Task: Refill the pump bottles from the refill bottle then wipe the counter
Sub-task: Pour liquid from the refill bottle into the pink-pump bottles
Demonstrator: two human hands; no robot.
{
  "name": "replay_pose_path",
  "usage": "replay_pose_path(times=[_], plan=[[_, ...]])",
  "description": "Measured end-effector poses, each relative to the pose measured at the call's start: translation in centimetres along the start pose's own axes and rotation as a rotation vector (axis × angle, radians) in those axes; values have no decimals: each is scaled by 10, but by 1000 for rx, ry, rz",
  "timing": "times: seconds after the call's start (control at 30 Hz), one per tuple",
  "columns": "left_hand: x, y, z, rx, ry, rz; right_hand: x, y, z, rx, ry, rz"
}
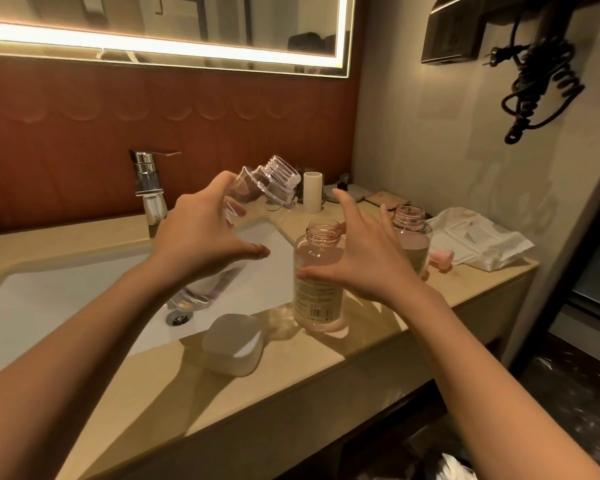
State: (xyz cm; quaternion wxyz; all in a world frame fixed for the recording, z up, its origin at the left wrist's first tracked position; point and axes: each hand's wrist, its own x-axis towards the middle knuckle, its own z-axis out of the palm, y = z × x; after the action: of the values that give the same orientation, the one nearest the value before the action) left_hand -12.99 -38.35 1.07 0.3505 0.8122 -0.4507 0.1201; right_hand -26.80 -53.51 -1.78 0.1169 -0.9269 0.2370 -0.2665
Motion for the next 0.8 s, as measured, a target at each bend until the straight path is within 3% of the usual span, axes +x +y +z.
replay_pose_path(times=[0.23,0.37,0.47,0.57,0.67,0.8], plan=[[-3,1,-2,72,-2,22,-4,-6,-2,306,-91,47],[-2,2,-9,117,13,40,-12,-18,-13,559,224,31],[0,3,-17,122,29,43,-27,-40,-22,939,401,-66],[3,6,-27,108,41,66,-39,-64,-17,1197,283,-67],[2,8,-33,140,46,90,-41,-84,1,1359,101,81],[0,4,-36,193,43,76,-39,-101,19,1577,142,272]])
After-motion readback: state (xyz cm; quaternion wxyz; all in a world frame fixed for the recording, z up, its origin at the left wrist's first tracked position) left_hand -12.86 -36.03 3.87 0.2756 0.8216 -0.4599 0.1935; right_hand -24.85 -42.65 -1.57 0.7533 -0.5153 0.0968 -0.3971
